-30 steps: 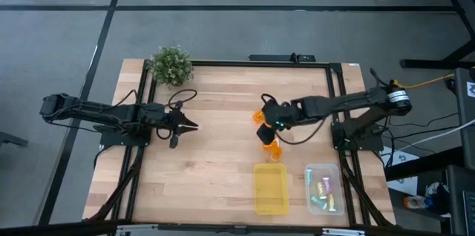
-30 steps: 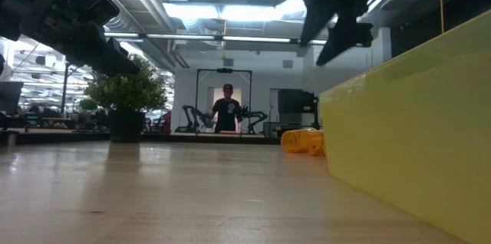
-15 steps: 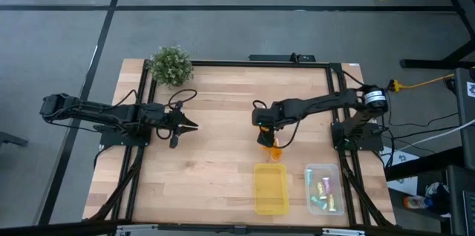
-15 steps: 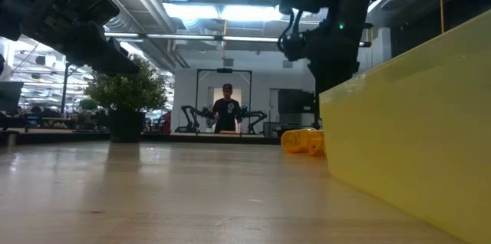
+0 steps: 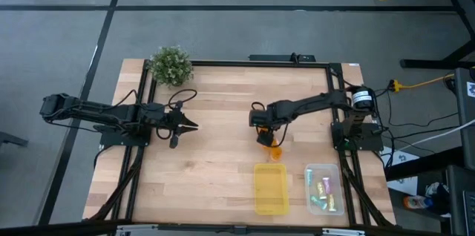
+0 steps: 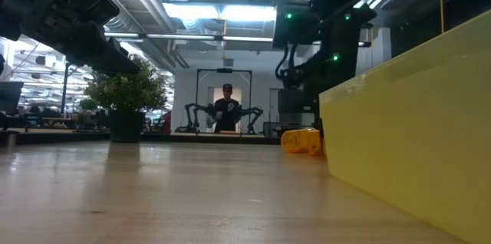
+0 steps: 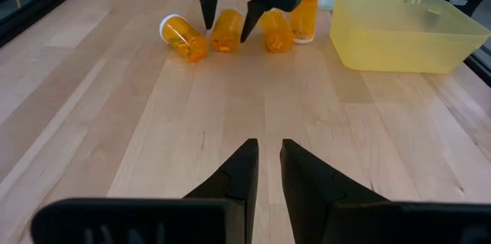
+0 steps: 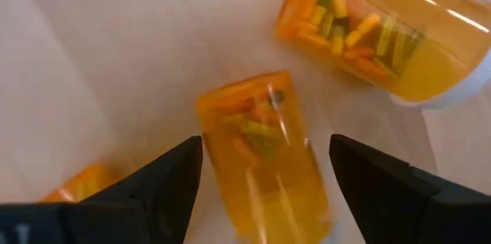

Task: Pick and place medicine bottles into bin by pill shape (circle, oval)
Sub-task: Put the orange capsule bottle into the yellow bin

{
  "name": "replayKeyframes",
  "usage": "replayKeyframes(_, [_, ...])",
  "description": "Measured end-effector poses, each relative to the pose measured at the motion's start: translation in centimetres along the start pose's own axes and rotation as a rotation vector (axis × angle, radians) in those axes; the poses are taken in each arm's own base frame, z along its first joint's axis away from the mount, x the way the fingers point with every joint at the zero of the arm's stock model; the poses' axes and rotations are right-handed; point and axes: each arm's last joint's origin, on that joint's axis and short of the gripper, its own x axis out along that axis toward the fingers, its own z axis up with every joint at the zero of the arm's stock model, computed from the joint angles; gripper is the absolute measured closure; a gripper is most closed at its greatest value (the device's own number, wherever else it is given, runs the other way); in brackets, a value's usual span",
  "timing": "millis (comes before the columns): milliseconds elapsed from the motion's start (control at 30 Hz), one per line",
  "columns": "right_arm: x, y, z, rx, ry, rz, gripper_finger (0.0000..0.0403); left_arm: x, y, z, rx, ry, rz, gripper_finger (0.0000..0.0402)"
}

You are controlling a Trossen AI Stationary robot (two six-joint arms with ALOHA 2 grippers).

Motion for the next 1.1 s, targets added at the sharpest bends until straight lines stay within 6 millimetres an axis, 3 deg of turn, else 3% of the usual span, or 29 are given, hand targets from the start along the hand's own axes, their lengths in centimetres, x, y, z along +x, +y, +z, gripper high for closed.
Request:
replayKeyframes(333, [0.3, -0.4, 0.1, 0.146, 0.017, 0.015, 0.0207, 0.0, 0.0, 0.0, -0.001, 0.000, 0.000, 0.0351])
replayKeyframes(467, [-0.5, -0.3, 0.1, 0.227, 0.029, 0.087, 0.0238, 0.0, 0.0, 0.0, -0.002, 0.000, 0.000, 0.0351])
replayKeyframes(633, [-4.1, -0.3, -0.1, 0.327, -0.024, 0.189, 0.0234, 0.0, 0.0, 0.0, -0.001, 0.000, 0.000, 0.0351])
replayKeyframes(800, [-9.7, 0.8, -0.9, 0.327, -0.170, 0.309, 0.0231, 0.0, 0.0, 0.0, -0.003, 0.000, 0.000, 0.0351])
replayKeyframes(933, [-12.7, 2.8, -2.7, 0.288, -0.244, 0.410, 0.0230, 0.0, 0.0, 0.0, -0.006, 0.000, 0.000, 0.0351])
replayKeyframes(1100, [-14.2, 6.7, -4.9, 0.230, -0.261, 0.533, 0.0230, 0.0, 0.0, 0.0, -0.001, 0.000, 0.000, 0.0351])
